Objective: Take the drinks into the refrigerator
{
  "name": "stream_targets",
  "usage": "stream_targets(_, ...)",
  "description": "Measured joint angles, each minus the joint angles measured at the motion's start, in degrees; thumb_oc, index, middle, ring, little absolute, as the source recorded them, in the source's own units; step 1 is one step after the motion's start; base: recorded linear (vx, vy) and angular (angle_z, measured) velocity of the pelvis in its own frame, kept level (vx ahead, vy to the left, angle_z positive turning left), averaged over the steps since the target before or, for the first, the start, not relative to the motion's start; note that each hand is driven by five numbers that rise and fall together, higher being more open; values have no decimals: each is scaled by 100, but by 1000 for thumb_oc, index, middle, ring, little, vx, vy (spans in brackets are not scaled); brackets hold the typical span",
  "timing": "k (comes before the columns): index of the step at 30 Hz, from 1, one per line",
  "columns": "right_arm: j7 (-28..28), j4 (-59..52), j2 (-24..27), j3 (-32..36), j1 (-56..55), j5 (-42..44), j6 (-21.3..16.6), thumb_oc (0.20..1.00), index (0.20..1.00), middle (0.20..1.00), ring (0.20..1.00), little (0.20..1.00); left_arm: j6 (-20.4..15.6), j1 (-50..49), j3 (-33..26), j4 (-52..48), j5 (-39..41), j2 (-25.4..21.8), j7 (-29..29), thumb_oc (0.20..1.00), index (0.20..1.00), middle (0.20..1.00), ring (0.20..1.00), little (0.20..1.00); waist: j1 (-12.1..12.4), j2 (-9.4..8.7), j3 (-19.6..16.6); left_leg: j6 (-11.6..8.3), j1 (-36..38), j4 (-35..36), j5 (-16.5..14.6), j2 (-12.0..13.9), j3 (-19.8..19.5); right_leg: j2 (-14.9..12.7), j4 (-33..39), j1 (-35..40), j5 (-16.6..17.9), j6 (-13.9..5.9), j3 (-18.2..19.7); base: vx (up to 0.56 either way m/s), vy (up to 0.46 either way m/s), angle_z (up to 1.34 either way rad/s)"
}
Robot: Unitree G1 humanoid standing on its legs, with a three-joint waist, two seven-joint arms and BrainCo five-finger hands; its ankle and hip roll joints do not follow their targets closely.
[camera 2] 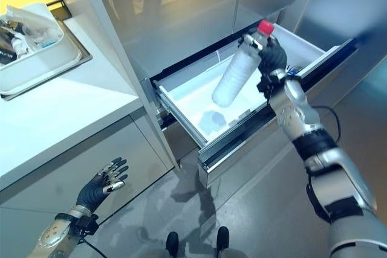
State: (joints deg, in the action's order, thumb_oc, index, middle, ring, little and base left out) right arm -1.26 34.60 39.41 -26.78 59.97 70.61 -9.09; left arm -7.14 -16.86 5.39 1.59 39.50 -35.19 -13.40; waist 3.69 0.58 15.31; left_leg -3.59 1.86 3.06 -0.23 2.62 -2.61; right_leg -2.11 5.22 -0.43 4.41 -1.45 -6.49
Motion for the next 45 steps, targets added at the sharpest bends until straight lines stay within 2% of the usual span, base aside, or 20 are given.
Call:
stream_targets(2,13,170,-22,-10,203,0,-14,200,200,200,200,200,-2,12,25,-3,7,-57,0,1000,1000,1000,1000,1000,18,1,75,-10,-106,-18,6,-4,-72,1,-1,-72,2,3,-52,-2,-7,12)
stream_targets(4,36,515,-85,-7,452,35,-108,200,200,200,200,200,-3,30,46,-3,18,-121,5,1000,1000,1000,1000,1000,165,11,107,-14,-248,-53,9,-13,-87,-4,-2,-191,2,4,-72,-28,-12,5)
stream_targets(10,62,697,-151,20,973,39,-257,200,200,200,200,200,-47,223,82,-4,78,-222,69,1000,1000,1000,1000,1000,206,38,269,-16,-415,-86,10,-36,-183,-11,-3,-301,2,5,-176,-7,-10,8)
stream_targets(12,70,729,-204,19,1130,33,-306,200,200,200,200,200,-122,358,244,-29,77,-421,105,1000,1000,1000,1000,1000,223,41,419,-24,-588,-165,14,-52,-236,-19,-4,-407,10,16,-207,-44,-29,10)
stream_targets(16,99,759,-305,22,1143,32,-309,200,200,200,200,200,-135,468,285,-30,78,-469,144,1000,1000,1000,1000,1000,237,71,633,-36,-768,-245,21,-57,-276,-21,-26,-532,29,40,-255,-43,-25,6)
stream_targets(20,160,848,-354,32,1102,-26,-340,200,200,200,200,200,-217,622,325,-48,78,-493,239,1000,1000,1000,1000,1000,272,189,874,-58,-1007,-310,58,-51,-386,-32,-193,-783,23,40,-343,-27,-10,9)
stream_targets(30,186,963,-432,38,1026,-247,-308,200,200,200,200,200,-247,760,474,-47,77,-532,378,1000,1000,1000,1000,1000,186,242,906,-54,-1056,-320,65,-68,-382,-67,-201,-841,24,41,-342,-5,1,0)
stream_targets(33,185,960,-463,36,1025,-248,-309,200,200,200,200,200,-351,845,474,-49,77,-545,388,1000,1000,1000,1000,1000,179,243,906,-55,-1039,-351,66,-82,-386,-83,-202,-804,24,42,-345,-40,-1,2)
stream_targets(45,189,969,-507,33,1000,-374,-309,200,200,200,200,200,-351,842,695,-43,75,-637,387,1000,1000,1000,1000,1000,186,289,930,-47,-945,-357,149,-108,-402,-111,-304,-734,25,43,-377,-22,1,2)
